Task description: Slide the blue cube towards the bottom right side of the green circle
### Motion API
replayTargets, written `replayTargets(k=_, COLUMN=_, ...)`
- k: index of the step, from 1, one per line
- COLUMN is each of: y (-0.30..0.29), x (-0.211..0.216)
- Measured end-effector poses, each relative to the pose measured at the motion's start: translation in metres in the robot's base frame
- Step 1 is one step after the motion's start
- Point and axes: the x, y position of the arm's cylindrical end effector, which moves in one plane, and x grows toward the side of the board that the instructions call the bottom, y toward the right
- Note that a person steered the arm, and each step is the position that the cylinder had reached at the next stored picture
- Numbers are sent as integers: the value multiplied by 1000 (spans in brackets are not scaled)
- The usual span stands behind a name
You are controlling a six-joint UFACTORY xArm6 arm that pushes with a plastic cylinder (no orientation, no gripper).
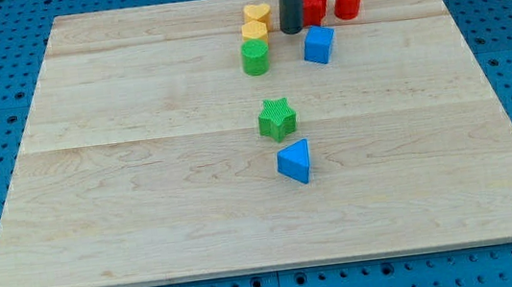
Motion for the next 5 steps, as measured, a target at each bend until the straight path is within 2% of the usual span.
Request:
replayTargets(k=1, y=47, x=-2)
replayTargets(k=3, y=46, x=74)
replayTargets(k=4, y=33, x=93)
replayTargets(k=5, y=40, x=78)
